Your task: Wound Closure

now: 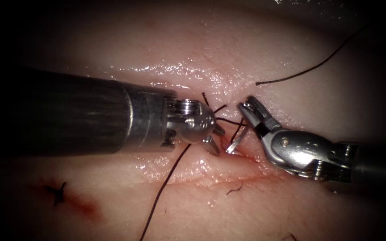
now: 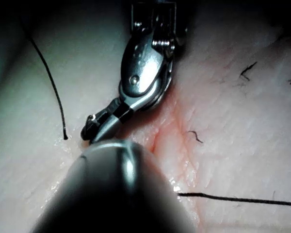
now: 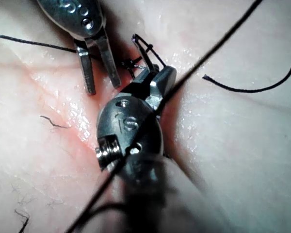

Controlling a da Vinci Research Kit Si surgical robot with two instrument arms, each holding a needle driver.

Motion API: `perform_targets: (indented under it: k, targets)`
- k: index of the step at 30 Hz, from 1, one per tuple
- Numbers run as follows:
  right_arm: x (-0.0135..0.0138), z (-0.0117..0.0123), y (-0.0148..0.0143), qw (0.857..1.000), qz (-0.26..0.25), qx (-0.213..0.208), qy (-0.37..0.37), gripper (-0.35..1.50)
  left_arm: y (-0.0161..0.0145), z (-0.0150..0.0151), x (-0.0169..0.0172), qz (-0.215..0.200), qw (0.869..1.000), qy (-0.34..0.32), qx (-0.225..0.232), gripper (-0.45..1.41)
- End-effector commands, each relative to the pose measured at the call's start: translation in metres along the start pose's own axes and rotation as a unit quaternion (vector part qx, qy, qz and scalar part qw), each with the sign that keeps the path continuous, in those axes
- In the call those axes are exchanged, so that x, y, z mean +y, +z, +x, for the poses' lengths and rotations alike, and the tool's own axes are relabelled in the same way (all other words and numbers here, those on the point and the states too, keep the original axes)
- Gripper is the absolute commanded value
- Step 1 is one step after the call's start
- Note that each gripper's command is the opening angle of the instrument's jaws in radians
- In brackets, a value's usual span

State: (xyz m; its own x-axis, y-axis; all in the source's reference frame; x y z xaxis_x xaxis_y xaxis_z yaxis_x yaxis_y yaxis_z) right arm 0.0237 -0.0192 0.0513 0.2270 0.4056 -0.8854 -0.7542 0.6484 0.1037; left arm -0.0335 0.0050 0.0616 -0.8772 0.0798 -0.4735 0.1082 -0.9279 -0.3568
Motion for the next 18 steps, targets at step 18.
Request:
perform_targets:
  k: [18]
  targets:
    - [-0.0002,0.0,0.0009,1.0,-0.002,0.002,0.011,-0.35,0.0029,-0.001,0.004,0.037,0.999,-0.018,0.015,0.17]
